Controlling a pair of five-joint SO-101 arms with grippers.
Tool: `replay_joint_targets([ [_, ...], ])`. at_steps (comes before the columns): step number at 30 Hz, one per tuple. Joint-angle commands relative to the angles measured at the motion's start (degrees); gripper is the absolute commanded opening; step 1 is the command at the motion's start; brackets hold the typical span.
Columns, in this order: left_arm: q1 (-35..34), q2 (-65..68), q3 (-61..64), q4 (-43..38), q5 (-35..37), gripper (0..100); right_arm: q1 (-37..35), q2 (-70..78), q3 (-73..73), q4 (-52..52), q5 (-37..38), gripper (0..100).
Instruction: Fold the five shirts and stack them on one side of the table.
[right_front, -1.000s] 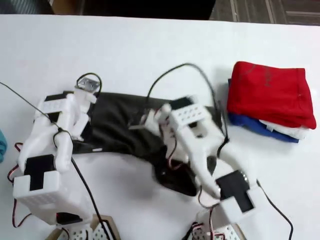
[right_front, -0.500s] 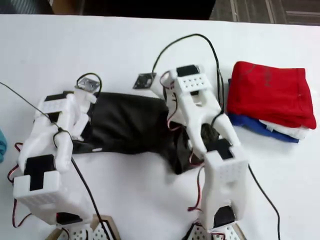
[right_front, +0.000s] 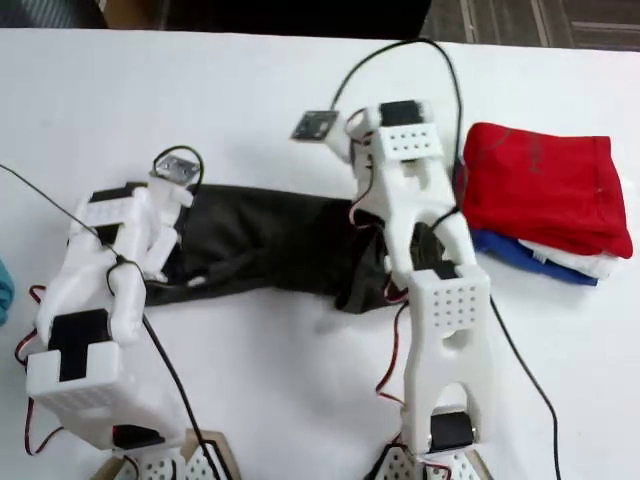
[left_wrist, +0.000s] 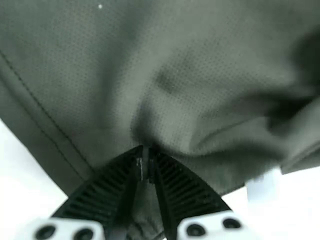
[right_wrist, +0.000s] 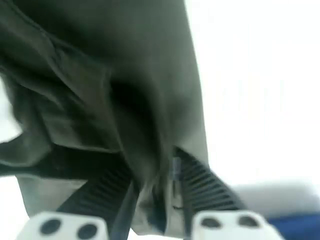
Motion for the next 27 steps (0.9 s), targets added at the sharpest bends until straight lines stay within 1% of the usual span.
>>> replay_joint_targets([
  [1, 0.53, 0.44, -0.04, -1.14, 0.09, 3, 3.56, -5.41, -1.67, 0.40, -1.58, 29.9],
  [2, 0.53, 0.44, -0.04, -1.14, 0.09, 3, 4.35, -6.20, -1.58, 0.40, -1.67, 32.4],
  [4, 0.53, 0.44, -0.04, -1.14, 0.09, 3, 6.02, -7.96, -1.58, 0.40, -1.85, 33.1],
  [5, 0.62, 0.44, -0.04, -1.14, 0.09, 3, 6.81, -9.10, -1.58, 0.40, -2.55, 32.4],
  [8, 0.62, 0.44, -0.13, -1.14, 0.18, 3, 7.52, -13.58, 1.05, 0.48, -7.91, 27.3],
  [10, 0.62, 0.44, -0.13, -1.14, 0.18, 3, 5.93, -18.51, 6.68, 0.48, -8.88, 20.0],
  [13, 0.62, 0.44, -0.13, -1.14, 0.18, 3, 1.36, -28.53, 20.04, 0.40, -8.62, 1.0],
  [14, 0.62, 0.44, -0.13, -1.14, 0.18, 3, 0.13, -31.60, 25.05, 0.40, -8.62, 1.9],
  [15, 0.62, 0.44, -0.13, -1.14, 0.18, 3, -1.01, -34.33, 30.24, 0.31, -8.97, 5.0],
  [17, 0.62, 0.44, -0.13, -1.14, 0.18, 3, -3.12, -37.67, 40.79, -0.92, -9.14, 5.5],
  [19, 0.62, 0.44, -0.13, -1.14, 0.18, 3, -4.53, -39.52, 48.00, -3.38, -9.32, 6.0],
  [23, 0.62, 0.44, -0.13, -1.14, 0.18, 3, -6.81, -41.19, 52.48, -9.98, -15.47, 7.3],
  [27, 0.62, 0.44, -0.13, -1.14, 0.18, 3, -12.62, -41.10, 54.95, -10.51, -15.74, 15.2],
])
